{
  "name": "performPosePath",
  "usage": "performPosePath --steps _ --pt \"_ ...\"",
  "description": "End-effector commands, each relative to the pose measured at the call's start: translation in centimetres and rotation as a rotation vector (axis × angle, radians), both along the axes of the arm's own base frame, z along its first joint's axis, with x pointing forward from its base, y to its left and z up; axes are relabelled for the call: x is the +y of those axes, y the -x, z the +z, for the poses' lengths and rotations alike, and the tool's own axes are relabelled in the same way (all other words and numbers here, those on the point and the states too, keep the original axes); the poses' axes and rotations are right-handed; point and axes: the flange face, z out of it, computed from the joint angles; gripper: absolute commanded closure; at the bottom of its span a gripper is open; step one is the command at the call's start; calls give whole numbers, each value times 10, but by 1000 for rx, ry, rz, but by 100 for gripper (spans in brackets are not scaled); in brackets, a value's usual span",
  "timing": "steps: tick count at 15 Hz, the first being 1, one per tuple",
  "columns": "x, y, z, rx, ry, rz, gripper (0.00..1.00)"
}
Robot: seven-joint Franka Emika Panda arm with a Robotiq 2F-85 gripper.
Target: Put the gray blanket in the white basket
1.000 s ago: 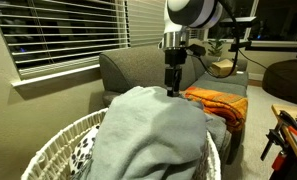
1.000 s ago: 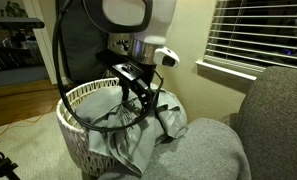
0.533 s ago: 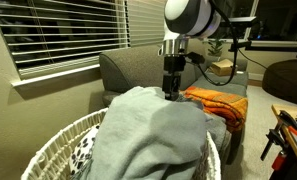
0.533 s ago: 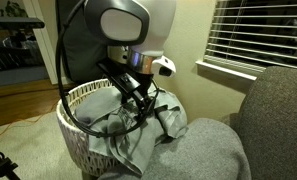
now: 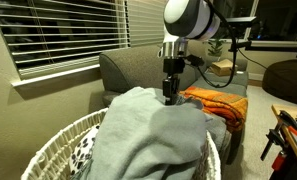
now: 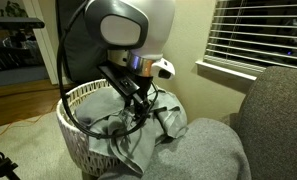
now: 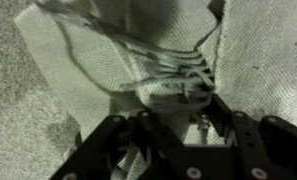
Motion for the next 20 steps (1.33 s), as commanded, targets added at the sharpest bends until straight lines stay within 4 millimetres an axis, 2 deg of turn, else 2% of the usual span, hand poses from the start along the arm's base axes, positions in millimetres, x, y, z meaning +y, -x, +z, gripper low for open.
performPosePath --steps 1,4,6,14,20 --pt "1 2 10 -19 8 4 74" --pt "2 -3 21 -28 18 13 93" --pt "3 -8 30 -39 26 23 99" --pt "24 -38 66 -82 46 115 98" --pt "57 -57 85 -75 32 206 98"
